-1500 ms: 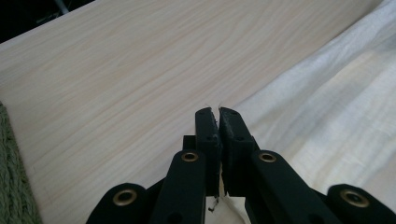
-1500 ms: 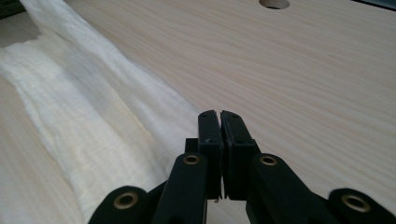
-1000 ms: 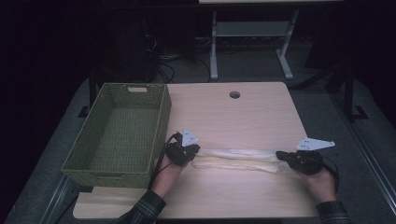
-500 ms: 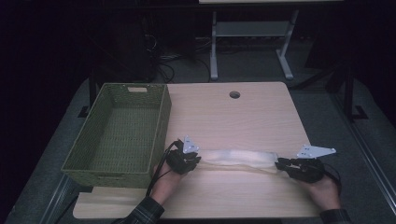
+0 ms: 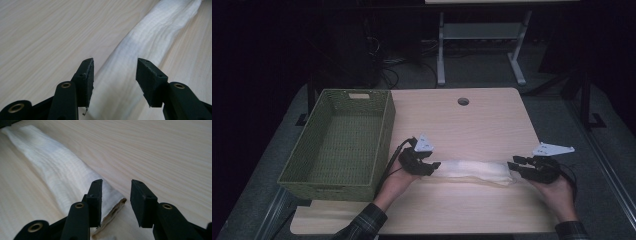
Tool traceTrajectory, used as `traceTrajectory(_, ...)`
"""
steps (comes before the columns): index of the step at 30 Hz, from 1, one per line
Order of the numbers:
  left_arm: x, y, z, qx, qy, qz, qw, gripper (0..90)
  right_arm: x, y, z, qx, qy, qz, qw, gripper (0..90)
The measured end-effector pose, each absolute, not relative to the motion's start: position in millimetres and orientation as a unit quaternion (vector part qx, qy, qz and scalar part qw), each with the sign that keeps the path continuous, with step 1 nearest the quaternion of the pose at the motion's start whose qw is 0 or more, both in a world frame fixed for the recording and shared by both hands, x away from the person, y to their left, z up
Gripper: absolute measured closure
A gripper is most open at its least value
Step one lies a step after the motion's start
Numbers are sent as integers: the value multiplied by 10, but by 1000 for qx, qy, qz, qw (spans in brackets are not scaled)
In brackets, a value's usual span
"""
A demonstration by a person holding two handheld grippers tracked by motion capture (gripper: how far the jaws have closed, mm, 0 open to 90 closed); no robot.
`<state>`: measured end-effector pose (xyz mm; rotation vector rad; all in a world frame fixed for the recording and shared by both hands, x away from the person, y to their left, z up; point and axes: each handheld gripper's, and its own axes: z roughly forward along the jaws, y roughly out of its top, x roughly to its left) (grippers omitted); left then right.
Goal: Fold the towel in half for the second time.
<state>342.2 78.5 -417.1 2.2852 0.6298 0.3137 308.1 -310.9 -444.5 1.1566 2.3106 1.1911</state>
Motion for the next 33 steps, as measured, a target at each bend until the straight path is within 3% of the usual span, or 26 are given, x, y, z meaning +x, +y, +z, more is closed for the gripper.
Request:
traceTrajectory(13,3813,419,-4372,911,197,72,355,419,3263,-2982,-4737,413,820,377,123,608)
traceTrajectory(22,3858,339,-4595,930,175,41,320,424,3245,-2957,-4760,411,819,385,112,760)
traceTrajectory(33,3814,320,-4581,932,165,18,321,650,3246,-2936,-4748,409,823,381,105,823)
